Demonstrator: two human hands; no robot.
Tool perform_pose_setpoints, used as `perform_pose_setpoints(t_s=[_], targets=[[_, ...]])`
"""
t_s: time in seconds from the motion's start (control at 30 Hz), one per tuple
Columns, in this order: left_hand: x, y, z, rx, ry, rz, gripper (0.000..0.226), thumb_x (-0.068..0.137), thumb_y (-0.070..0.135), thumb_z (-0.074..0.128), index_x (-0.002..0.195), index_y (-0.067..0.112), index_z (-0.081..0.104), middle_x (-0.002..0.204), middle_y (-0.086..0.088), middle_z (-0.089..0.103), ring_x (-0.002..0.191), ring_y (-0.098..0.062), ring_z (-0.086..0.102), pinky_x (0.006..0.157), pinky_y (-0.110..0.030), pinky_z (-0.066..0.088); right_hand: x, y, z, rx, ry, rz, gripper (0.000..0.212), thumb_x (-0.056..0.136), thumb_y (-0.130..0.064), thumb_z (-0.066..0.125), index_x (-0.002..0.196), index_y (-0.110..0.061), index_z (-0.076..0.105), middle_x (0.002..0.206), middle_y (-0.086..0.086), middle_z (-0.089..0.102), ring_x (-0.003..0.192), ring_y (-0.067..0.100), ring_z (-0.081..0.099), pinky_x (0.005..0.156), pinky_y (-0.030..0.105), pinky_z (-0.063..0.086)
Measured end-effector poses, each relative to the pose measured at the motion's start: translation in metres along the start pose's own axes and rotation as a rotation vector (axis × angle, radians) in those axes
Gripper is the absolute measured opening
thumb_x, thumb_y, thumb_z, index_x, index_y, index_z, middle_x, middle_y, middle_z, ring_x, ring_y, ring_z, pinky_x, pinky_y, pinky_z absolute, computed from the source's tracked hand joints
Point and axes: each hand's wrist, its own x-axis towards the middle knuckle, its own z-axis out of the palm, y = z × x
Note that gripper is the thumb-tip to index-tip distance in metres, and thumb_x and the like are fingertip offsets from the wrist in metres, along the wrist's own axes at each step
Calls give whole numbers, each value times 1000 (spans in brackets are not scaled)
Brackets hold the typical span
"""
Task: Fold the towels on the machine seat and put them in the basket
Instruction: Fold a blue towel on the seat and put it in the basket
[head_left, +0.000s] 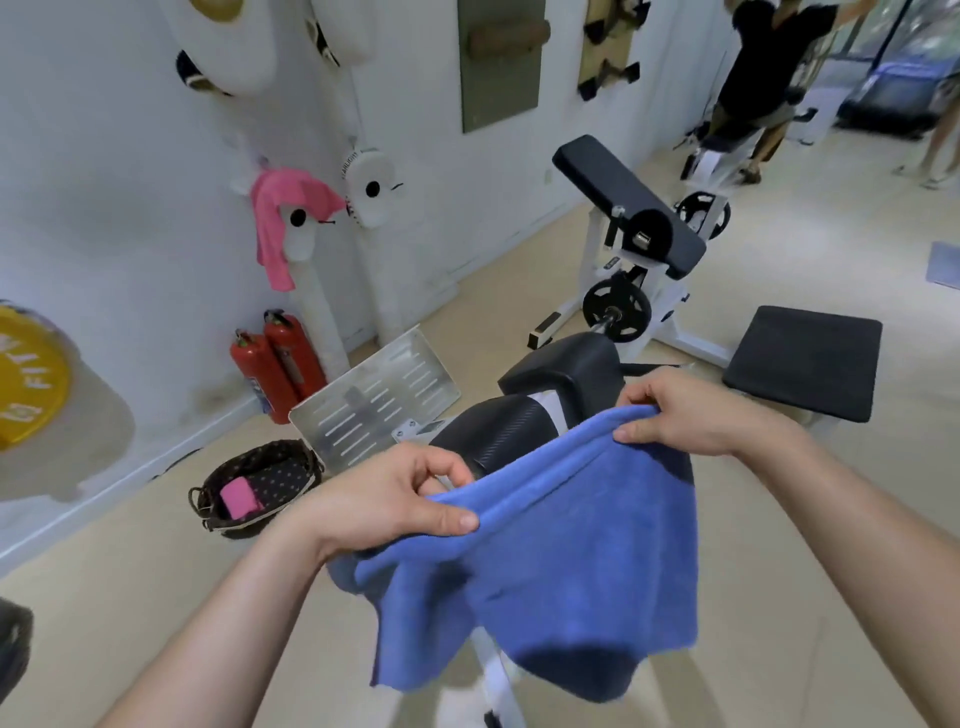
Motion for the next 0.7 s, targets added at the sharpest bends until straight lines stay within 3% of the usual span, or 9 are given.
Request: perform_pose_setpoints(t_s=[0.1, 0.27, 0.33, 0.47, 0.57, 0.7], targets=[[10, 7, 11, 21, -12, -27, 20, 74, 26, 77, 83, 15, 63, 54, -7, 44, 57, -23, 31, 49, -28, 22, 17, 21, -8, -336, 100, -8, 19, 86, -34, 63, 70, -24, 59, 70, -5, 61, 72, 17, 57, 61, 34, 44], [37, 19, 13, -52, 42, -47, 5, 77, 17, 71, 80, 18, 68, 47, 4, 53, 43, -8, 42, 45, -17, 34, 52, 95, -27, -514, 88, 2, 21, 80, -11, 52, 72, -26, 63, 70, -6, 59, 71, 20, 58, 48, 27, 35], [53, 24, 15, -74, 54, -89, 3, 78, 15, 74, 78, 16, 71, 52, 3, 59, 48, -7, 48, 49, -16, 38, 70, 131, -40, -446, 51, 27, 24, 79, -9, 52, 72, -27, 66, 73, -4, 64, 73, 20, 60, 50, 28, 40], [98, 22, 20, 95, 75, -289, 42, 85, 10, 70, 48, 29, 64, 50, 18, 50, 51, 1, 44, 54, -12, 35, 109, 175, -66, 79, -19, 58, 23, 88, -9, 52, 77, -21, 68, 72, 2, 63, 71, 22, 59, 61, 32, 51], [133, -2, 4, 357, 367, -401, 30, 86, 26, 68, 58, 21, 63, 56, 7, 53, 55, -8, 47, 54, -30, 39, 145, 182, -74, 381, -53, 150, 21, 92, -5, 49, 81, -12, 65, 81, 13, 59, 74, 26, 58, 56, 32, 56], [170, -16, -26, 612, 879, -439, 20, 92, 17, 54, 75, 25, 59, 76, -5, 64, 73, -24, 58, 61, -34, 41, 207, 174, -87, 229, 89, 32, 19, 87, -8, 53, 72, -7, 64, 70, 13, 57, 67, 25, 57, 61, 43, 59]])
